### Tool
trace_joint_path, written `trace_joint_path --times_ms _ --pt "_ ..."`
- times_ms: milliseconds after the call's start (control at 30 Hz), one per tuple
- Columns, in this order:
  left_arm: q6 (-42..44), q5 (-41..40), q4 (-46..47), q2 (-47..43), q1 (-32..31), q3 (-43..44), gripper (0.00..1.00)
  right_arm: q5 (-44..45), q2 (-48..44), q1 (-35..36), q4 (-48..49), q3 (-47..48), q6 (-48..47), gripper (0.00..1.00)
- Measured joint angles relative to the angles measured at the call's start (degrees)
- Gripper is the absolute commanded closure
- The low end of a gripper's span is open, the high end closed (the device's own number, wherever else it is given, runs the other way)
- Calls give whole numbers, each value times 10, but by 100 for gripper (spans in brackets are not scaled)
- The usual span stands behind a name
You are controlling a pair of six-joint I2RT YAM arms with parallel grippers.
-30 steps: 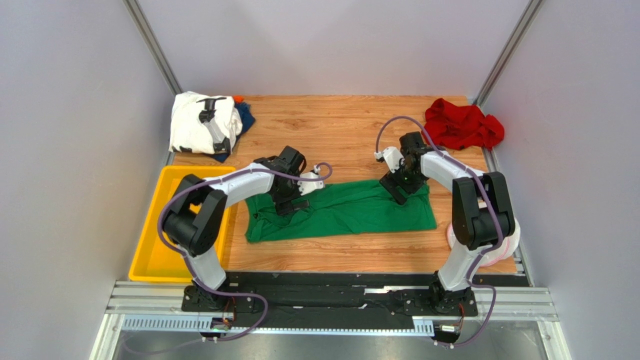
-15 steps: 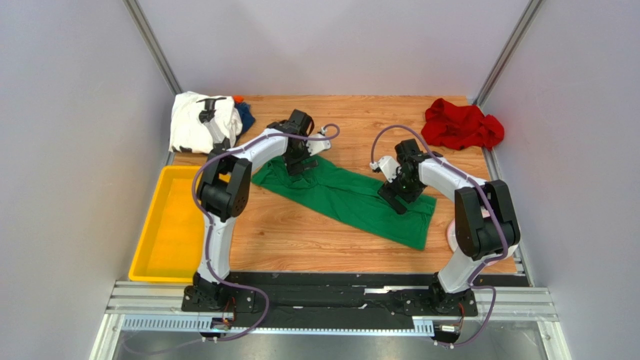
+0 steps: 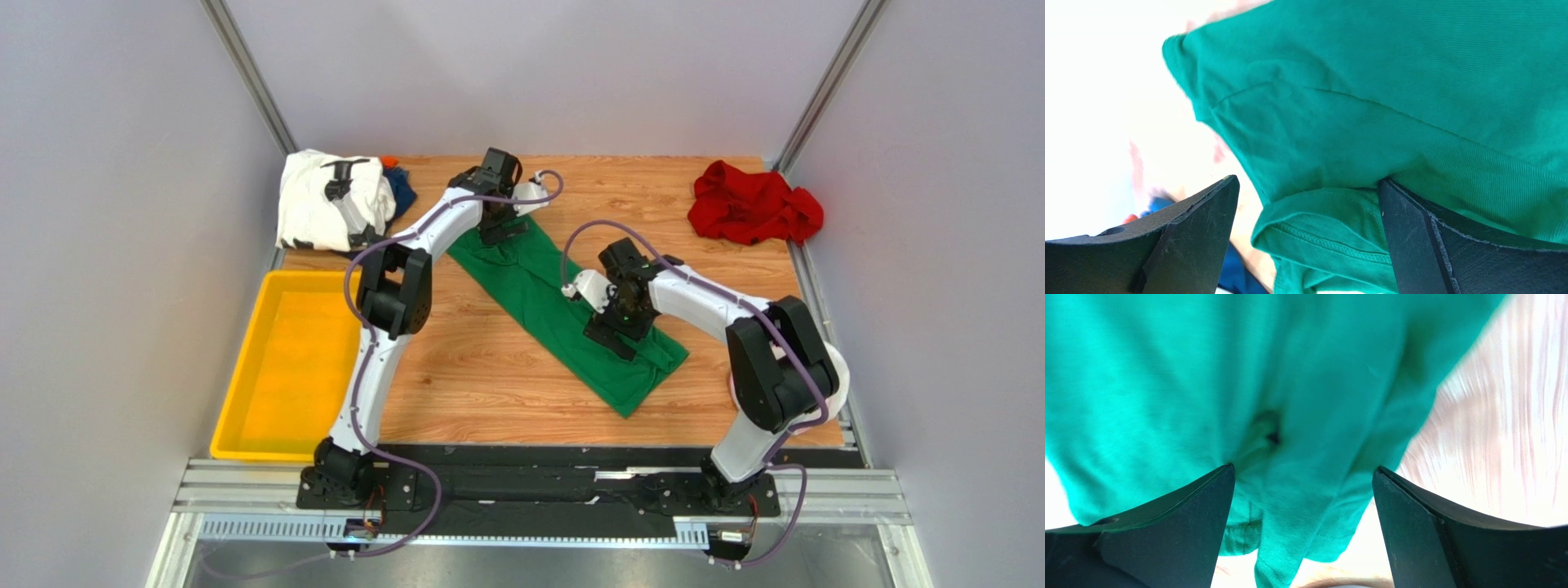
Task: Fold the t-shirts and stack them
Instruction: Rotate the tshirt 90 degrees
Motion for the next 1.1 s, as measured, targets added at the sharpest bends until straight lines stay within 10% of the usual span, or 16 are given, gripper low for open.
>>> trace_joint_path --times_ms 1100 --pt "61 3 144 29 -7 3 4 -14 9 223 -43 70 56 13"
